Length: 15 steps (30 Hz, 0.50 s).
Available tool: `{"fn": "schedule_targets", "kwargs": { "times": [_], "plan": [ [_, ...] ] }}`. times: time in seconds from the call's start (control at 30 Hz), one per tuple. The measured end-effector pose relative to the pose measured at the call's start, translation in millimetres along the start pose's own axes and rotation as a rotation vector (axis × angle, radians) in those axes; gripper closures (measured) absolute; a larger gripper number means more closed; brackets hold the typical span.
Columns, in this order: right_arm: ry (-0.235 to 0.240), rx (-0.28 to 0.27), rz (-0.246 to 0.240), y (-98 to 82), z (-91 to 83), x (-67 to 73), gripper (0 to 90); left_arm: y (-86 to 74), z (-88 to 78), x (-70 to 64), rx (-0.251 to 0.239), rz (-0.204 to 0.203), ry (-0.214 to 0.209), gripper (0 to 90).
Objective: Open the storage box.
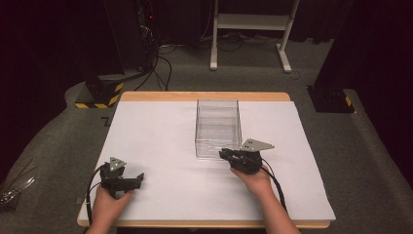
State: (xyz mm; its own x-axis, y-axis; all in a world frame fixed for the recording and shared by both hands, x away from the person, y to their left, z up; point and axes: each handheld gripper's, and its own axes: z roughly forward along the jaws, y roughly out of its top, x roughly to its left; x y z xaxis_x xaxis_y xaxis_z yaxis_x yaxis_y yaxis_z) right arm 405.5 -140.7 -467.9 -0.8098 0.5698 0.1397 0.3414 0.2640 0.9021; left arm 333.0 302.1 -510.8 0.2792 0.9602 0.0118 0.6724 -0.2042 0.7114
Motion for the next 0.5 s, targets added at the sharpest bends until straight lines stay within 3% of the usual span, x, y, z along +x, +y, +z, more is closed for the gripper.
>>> {"fn": "schedule_targets", "kwargs": {
  "times": [0.5],
  "plan": [
    [0.028, -0.002, -0.022, -5.3, -11.3, 11.2, 79.1, 0.0, 0.1, 0.0, -0.001, 0.0, 0.0, 0.5]
  ]
}}
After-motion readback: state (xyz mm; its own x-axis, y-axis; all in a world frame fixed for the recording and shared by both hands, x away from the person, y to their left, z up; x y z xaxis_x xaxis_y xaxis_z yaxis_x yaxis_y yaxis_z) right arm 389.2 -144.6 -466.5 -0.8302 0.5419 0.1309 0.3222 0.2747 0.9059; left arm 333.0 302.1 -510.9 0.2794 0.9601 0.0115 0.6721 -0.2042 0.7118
